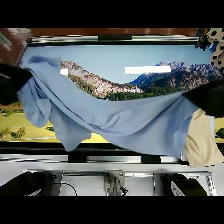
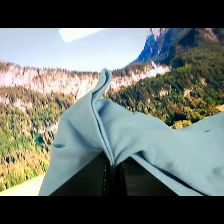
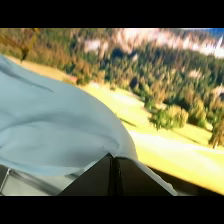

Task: Fold the shirts.

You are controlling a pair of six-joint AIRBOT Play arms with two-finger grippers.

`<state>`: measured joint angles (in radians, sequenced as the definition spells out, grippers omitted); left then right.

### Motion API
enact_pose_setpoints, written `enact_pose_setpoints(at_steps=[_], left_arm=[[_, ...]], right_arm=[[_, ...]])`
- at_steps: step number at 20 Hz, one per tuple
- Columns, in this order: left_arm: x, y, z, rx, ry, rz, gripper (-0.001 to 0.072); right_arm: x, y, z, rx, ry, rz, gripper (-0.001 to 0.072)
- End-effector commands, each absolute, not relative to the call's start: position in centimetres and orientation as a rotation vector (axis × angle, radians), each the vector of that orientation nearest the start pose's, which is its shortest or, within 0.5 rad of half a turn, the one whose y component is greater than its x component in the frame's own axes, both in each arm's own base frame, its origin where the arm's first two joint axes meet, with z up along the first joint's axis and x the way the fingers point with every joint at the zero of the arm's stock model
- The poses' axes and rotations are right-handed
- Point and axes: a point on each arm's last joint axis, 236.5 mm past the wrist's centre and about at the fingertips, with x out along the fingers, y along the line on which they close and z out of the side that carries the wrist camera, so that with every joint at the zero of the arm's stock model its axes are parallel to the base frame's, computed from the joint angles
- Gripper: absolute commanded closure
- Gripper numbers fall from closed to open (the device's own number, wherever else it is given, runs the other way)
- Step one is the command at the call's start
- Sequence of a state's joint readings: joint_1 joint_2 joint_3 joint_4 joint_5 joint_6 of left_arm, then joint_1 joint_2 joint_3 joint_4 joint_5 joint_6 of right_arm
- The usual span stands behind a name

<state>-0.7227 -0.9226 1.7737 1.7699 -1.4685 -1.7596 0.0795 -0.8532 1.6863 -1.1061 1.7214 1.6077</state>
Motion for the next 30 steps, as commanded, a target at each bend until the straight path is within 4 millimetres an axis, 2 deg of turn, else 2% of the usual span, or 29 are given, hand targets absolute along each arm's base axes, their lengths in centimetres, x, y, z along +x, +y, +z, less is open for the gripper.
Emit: enact_pose_setpoints(at_steps=[1,2,4,6,8,10,11,13,15,16,17,18,19,20,21,23,25,26,27,28,30], left_arm=[[27.1,-16.1,28.7,0.065,0.773,-0.329,0.0668],[27.3,-15.3,26.6,0.082,0.833,-0.291,0.0668],[27.6,-12.3,21.0,0.12,1.002,-0.164,0.0668],[29.5,-9.1,16.7,0.121,1.076,-0.055,0.0668],[32.9,-6.1,14.6,0.093,1.061,0.026,0.0668],[36.5,-4.2,14.0,0.024,1.011,0.074,0.0668],[38.0,-4.1,13.6,-0.019,0.989,0.07,0.0669],[40.2,-5.8,12.0,-0.13,0.989,0.013,0.0668],[41.7,-8.9,9.9,-0.186,1.017,-0.08,0.0667],[42.3,-9.8,9.0,-0.204,1.024,-0.097,0.0666],[42.9,-10.4,8.1,-0.21,1.031,-0.105,0.063],[43.0,-10.5,7.5,-0.207,1.043,-0.104,0.05],[43.0,-10.1,7.2,-0.205,1.052,-0.095,0.0289],[42.7,-9.4,7.2,-0.21,1.068,-0.081,0.0079],[41.9,-8.2,7.4,-0.207,1.113,-0.052,0.0028],[39.4,-4.6,7.6,-0.128,1.233,-0.003,0.0031],[35.9,-2.3,7.2,-0.066,1.382,0.001,0.0057],[34.2,-2.0,6.6,-0.053,1.452,-0.011,0.0144],[33.0,-2.4,6.0,-0.055,1.5,-0.04,0.0178],[31.9,-3.8,4.9,-0.088,1.539,-0.091,0.0176],[30.1,-7.3,2.1,-0.198,1.61,-0.194,0.0165]], right_arm=[[23.5,12.3,20.2,0.238,1.193,0.463,0.0652],[24.9,12.6,17.2,0.274,1.208,0.444,0.0652],[28.0,13.0,11.2,0.343,1.228,0.406,0.0653],[31.7,13.8,7.8,0.377,1.197,0.417,0.0653],[37.2,15.1,6.8,0.458,1.077,0.436,0.0652],[42.1,15.5,6.6,0.582,0.95,0.394,0.0653],[43.9,15.4,6.2,0.643,0.915,0.367,0.0652],[45.4,15.8,4.8,0.718,0.913,0.355,0.0652],[45.2,17.0,2.5,0.721,0.968,0.367,0.0652],[44.9,17.9,1.5,0.715,0.995,0.38,0.0651],[44.6,18.8,1.0,0.696,1.008,0.399,0.0623],[44.5,19.3,1.0,0.673,1.003,0.415,0.0487],[44.5,19.5,1.4,0.667,0.995,0.427,0.0262],[44.4,19.3,2.2,0.636,0.985,0.454,0.0161],[44.2,18.8,3.2,0.604,0.98,0.485,0.016],[43.2,16.4,4.9,0.547,1.004,0.508,0.016],[41.2,12.2,4.8,0.503,1.086,0.457,0.016],[39.6,9.9,3.9,0.484,1.166,0.412,0.016],[37.6,8.0,2.5,0.463,1.267,0.374,0.016],[35.7,6.6,1.2,0.433,1.351,0.347,0.016],[32.5,5.7,-0.9,0.402,1.48,0.332,0.0159]])
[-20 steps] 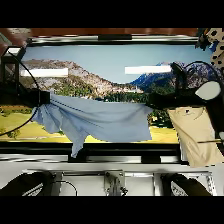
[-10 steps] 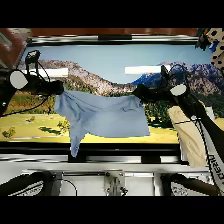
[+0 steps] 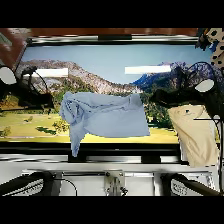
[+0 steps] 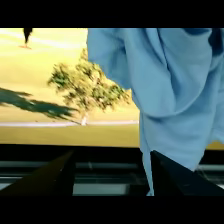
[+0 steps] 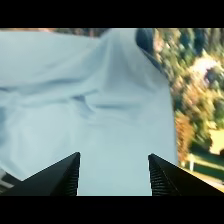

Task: Fold the shirts.

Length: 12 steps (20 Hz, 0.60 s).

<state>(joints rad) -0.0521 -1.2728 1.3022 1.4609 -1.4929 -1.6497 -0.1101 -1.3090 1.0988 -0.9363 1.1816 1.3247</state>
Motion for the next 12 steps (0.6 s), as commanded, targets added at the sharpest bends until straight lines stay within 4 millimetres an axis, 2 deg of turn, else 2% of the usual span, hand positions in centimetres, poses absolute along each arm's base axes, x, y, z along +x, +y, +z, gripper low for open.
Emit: enact_pose_setpoints(at_steps=[1,3,4,8,9,11,12], left_arm=[[29.4,-9.2,0.4,-0.262,1.626,-0.238,0.0163],[28.2,-11.3,-2.7,-0.333,1.643,-0.264,0.0132],[27.7,-11.7,-3.9,-0.34,1.648,-0.259,0.0081],[27.0,-12.9,-7.0,-0.339,1.666,-0.257,0.0088],[27.0,-13.3,-7.5,-0.338,1.674,-0.261,0.0098],[27.0,-14.0,-8.3,-0.351,1.69,-0.267,0.0185],[27.0,-14.4,-8.7,-0.358,1.696,-0.269,0.0196]], right_arm=[[31.6,6.0,-1.7,0.413,1.512,0.339,0.0159],[30.2,7.0,-3.0,0.434,1.554,0.357,0.0042],[29.9,7.1,-3.4,0.44,1.56,0.358,0.0041],[30.0,7.3,-3.8,0.457,1.556,0.359,0.0042],[30.0,7.3,-3.9,0.46,1.56,0.356,0.0042],[30.0,7.3,-4.3,0.474,1.576,0.347,0.0042],[30.0,7.3,-4.6,0.482,1.586,0.341,0.0042]])
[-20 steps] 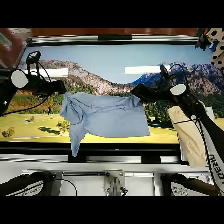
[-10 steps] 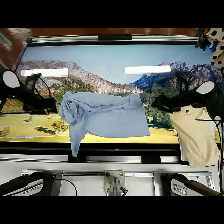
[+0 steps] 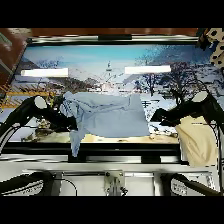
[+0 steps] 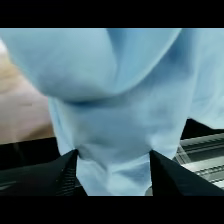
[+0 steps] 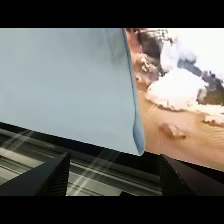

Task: Fold the shirts.

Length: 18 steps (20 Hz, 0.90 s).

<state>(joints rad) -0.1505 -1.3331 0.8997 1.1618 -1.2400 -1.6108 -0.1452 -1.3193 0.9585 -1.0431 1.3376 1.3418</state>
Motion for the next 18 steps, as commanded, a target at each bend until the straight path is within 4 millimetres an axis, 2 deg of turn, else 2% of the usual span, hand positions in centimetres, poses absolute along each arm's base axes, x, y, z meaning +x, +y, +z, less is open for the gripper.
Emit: enact_pose_setpoints(at_steps=[1,2,3,4,8,11,15,18], left_arm=[[27.0,-14.5,-9.0,-0.359,1.702,-0.27,0.0314],[27.0,-14.6,-9.1,-0.356,1.701,-0.27,0.0536],[27.2,-14.6,-8.9,-0.347,1.693,-0.282,0.0622],[27.5,-14.6,-8.4,-0.326,1.675,-0.309,0.0668],[29.0,-14.2,-4.9,-0.249,1.594,-0.349,0.0668],[29.2,-12.2,-3.0,-0.14,1.559,-0.323,0.0668],[28.7,-11.6,-2.1,-0.107,1.566,-0.317,0.0668],[29.0,-11.6,-1.8,-0.096,1.553,-0.329,0.0668]], right_arm=[[29.9,7.3,-5.0,0.489,1.599,0.336,0.0042],[29.9,7.3,-5.4,0.496,1.611,0.331,0.0042],[29.8,7.3,-5.9,0.506,1.627,0.324,0.0042],[29.7,7.3,-6.3,0.517,1.642,0.316,0.0042],[29.6,7.6,-7.9,0.561,1.693,0.308,0.0042],[29.8,8.6,-8.6,0.601,1.702,0.32,0.0043],[27.5,10.6,-10.3,0.441,1.809,0.374,0.0043],[27.1,12.4,-10.5,0.41,1.826,0.389,0.0045]])
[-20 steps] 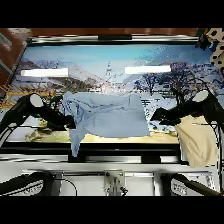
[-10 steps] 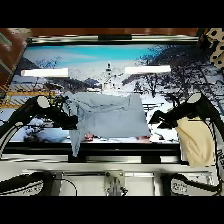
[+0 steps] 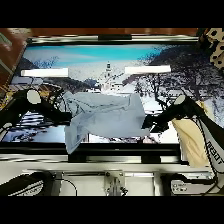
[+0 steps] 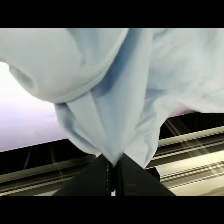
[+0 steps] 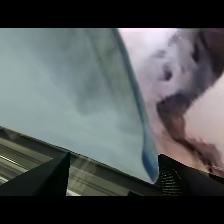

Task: Fold the shirts.

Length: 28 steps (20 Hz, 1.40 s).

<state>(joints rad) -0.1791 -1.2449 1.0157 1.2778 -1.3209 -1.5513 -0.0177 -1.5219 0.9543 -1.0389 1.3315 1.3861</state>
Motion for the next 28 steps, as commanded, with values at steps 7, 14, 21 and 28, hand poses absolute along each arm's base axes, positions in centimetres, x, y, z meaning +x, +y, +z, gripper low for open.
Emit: enact_pose_setpoints(at_steps=[7,14,21,28], left_arm=[[35.3,-11.0,7.6,0.043,1.283,-0.359,0.0669],[35.8,-8.1,39.8,0.125,0.464,-0.265,0.0669],[20.7,-6.6,58.2,-0.12,-0.227,-0.312,0.0668],[16.1,-6.3,56.3,-0.102,-0.166,-0.327,0.0668]], right_arm=[[30.7,16.6,-6.7,0.387,1.614,0.526,0.0652],[37.7,8.1,32.2,0.039,0.478,0.36,0.0652],[22.0,5.5,52.1,-0.032,-0.114,0.23,0.0652],[18.7,3.8,50.2,0.0,-0.036,0.151,0.0652]])
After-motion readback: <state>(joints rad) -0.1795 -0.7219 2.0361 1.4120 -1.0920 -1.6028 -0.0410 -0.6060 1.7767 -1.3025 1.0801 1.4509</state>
